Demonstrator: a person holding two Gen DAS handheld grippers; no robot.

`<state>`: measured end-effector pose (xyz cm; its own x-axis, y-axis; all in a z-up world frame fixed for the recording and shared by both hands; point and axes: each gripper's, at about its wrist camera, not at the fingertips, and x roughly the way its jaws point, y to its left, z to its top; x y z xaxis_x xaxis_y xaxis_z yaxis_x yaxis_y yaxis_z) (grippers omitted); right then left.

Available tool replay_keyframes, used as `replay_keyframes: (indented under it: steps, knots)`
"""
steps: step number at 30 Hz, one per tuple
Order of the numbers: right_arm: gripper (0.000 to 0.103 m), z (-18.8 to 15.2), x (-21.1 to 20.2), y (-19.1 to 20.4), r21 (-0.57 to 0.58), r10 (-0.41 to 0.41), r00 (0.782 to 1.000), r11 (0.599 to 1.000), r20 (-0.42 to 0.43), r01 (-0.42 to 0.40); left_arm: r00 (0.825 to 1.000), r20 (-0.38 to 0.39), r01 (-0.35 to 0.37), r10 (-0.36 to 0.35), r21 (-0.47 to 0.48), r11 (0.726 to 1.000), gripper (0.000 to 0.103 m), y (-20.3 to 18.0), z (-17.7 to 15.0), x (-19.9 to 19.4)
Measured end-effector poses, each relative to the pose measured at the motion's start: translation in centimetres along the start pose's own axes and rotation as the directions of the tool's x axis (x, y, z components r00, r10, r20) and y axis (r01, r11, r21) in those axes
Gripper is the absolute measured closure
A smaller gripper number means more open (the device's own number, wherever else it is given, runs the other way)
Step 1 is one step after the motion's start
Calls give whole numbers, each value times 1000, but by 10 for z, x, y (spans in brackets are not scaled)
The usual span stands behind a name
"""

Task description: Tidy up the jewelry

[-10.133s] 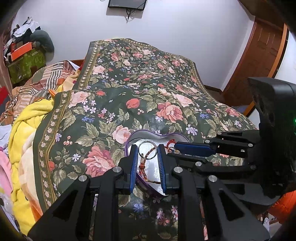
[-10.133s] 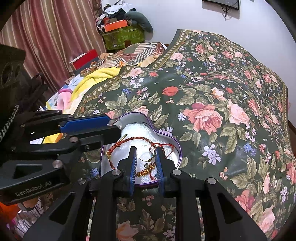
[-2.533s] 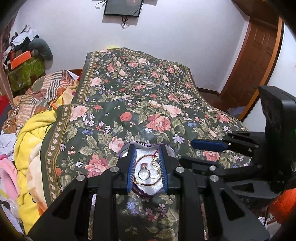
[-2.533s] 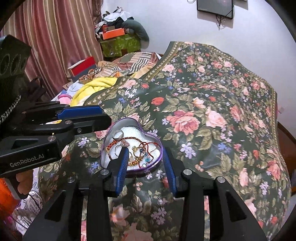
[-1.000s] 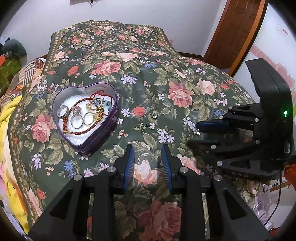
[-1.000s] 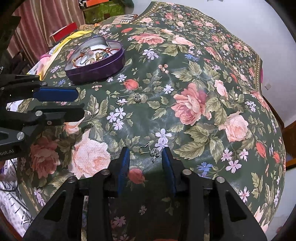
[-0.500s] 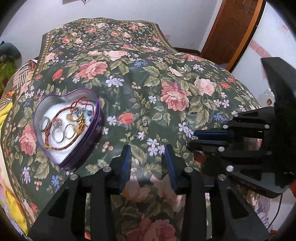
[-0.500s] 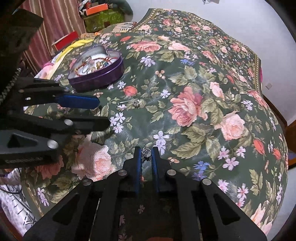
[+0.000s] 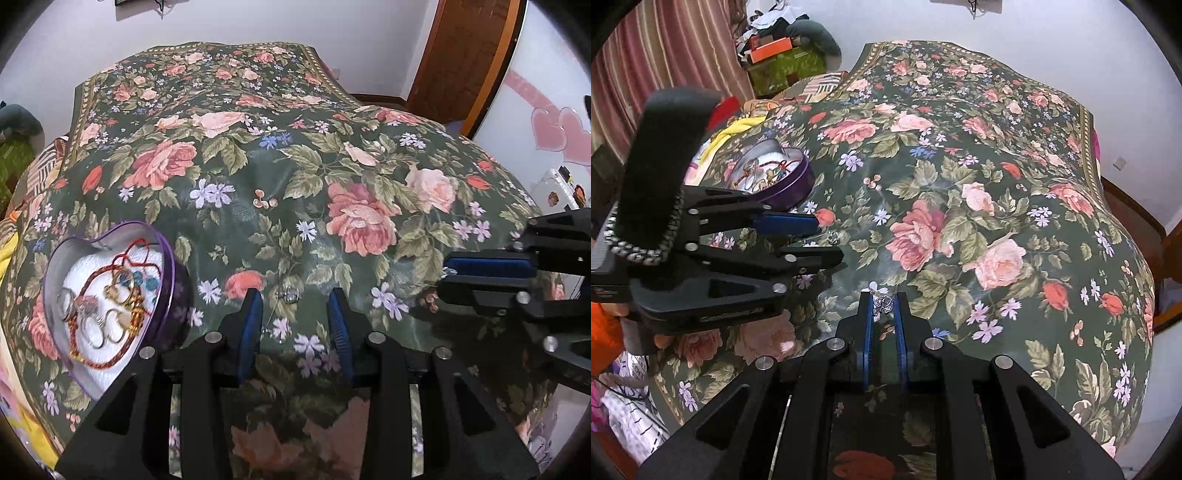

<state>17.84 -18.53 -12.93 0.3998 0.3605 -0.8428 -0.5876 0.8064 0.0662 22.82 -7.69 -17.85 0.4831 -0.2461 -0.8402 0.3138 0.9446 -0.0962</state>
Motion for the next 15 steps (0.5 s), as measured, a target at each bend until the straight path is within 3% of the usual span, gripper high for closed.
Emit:
replay_keyframes:
  steps: [8,15]
  knots:
    - [93,-1,-1,-4,14,11,1000,1000,7,-11,1000,13,-28,27,22,999,91,-2,4,6]
    - [93,2,-3,-5,20,9,1000,1000,18,-9,999,43,-23,21,34,999,91,-5,1,-3]
